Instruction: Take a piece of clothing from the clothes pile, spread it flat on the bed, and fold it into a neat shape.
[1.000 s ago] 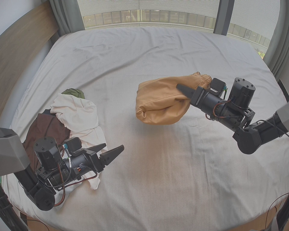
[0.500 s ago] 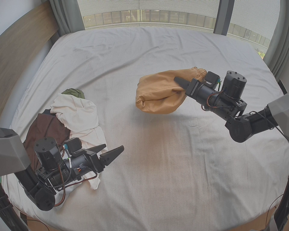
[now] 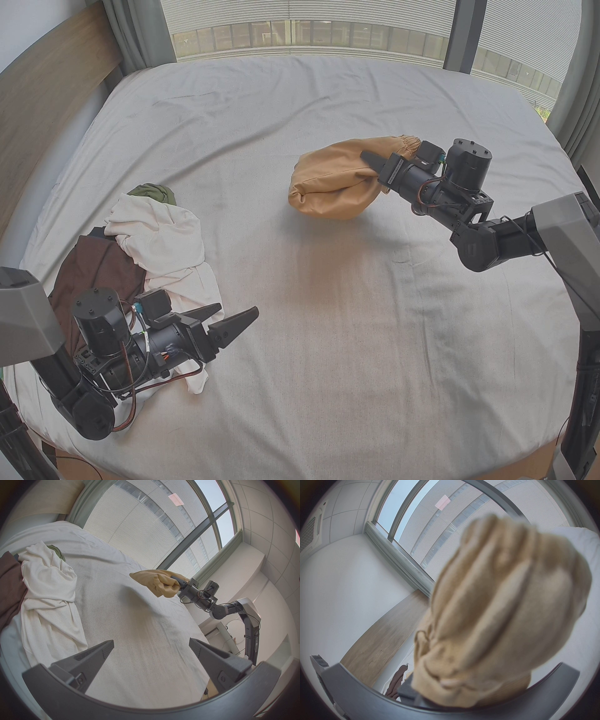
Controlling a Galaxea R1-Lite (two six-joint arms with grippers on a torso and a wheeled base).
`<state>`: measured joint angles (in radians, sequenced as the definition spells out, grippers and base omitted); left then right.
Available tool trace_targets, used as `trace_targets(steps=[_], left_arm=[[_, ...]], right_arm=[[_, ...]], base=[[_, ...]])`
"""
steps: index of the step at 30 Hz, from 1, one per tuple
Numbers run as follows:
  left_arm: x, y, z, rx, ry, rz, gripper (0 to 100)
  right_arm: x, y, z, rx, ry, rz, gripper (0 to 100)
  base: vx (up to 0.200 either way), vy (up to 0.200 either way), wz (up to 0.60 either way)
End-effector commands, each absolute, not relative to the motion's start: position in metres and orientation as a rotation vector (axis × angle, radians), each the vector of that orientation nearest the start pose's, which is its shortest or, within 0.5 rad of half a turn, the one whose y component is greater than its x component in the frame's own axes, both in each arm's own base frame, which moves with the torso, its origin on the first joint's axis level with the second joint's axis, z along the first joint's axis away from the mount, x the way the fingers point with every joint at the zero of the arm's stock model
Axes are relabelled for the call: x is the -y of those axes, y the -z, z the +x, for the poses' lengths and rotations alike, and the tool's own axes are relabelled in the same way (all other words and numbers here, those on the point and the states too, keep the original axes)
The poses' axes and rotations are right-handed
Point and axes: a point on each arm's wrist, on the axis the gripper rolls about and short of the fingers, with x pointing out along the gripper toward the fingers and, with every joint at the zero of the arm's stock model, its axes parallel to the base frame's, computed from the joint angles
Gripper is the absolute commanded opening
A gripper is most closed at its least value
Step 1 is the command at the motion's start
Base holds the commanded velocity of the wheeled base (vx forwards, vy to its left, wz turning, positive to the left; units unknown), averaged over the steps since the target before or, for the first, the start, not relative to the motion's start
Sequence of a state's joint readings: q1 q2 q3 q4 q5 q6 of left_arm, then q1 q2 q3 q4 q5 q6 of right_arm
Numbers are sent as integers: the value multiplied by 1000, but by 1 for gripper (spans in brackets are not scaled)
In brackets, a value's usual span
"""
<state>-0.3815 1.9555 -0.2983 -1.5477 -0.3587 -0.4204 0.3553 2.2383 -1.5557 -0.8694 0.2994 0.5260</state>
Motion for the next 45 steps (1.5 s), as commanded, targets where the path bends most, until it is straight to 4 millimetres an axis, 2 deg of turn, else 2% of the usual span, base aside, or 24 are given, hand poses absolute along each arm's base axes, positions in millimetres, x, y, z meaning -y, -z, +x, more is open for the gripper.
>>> trace_targets(steps=[1, 6, 8, 11, 13, 14, 15, 16, 27, 37, 38, 41, 45], left_arm=[[109, -86, 250, -269, 705, -401, 100], [109, -85, 250, -271, 704, -399, 100], [109, -86, 250, -270, 705, -399, 100], [109, -85, 249, -274, 703, -399, 100], [109, -85, 249, -276, 703, -399, 100], [109, -85, 249, -276, 703, -399, 100], [108, -85, 249, -276, 702, -399, 100], [107, -85, 248, -275, 700, -399, 100], [106, -86, 247, -273, 699, -401, 100], [106, -86, 247, -274, 699, -401, 100], [106, -86, 247, -273, 699, -401, 100], [106, -86, 247, -272, 698, -401, 100], [105, -87, 247, -267, 696, -402, 100]], right_arm=[[-171, -192, 456, 17, -677, 511, 0], [-171, -194, 469, 56, -678, 511, 0], [-170, -189, 475, 58, -669, 511, 0], [-171, -170, 481, 33, -657, 503, 0], [-168, -149, 489, 1, -636, 487, 0], [-168, -149, 489, 1, -636, 487, 0], [-166, -134, 493, -20, -621, 469, 0], [-165, -124, 494, -33, -617, 461, 0], [-159, -74, 474, -152, -588, 383, 0], [-158, -65, 472, -159, -587, 371, 0], [-158, -65, 472, -145, -588, 364, 100], [-157, -64, 467, -146, -589, 356, 100], [-152, -71, 438, -207, -587, 343, 100]], base=[[0, 0, 0], [0, 0, 0], [0, 0, 0], [0, 0, 0], [0, 0, 0], [0, 0, 0], [0, 0, 0], [0, 0, 0], [0, 0, 0], [0, 0, 0], [0, 0, 0], [0, 0, 0], [0, 0, 0]])
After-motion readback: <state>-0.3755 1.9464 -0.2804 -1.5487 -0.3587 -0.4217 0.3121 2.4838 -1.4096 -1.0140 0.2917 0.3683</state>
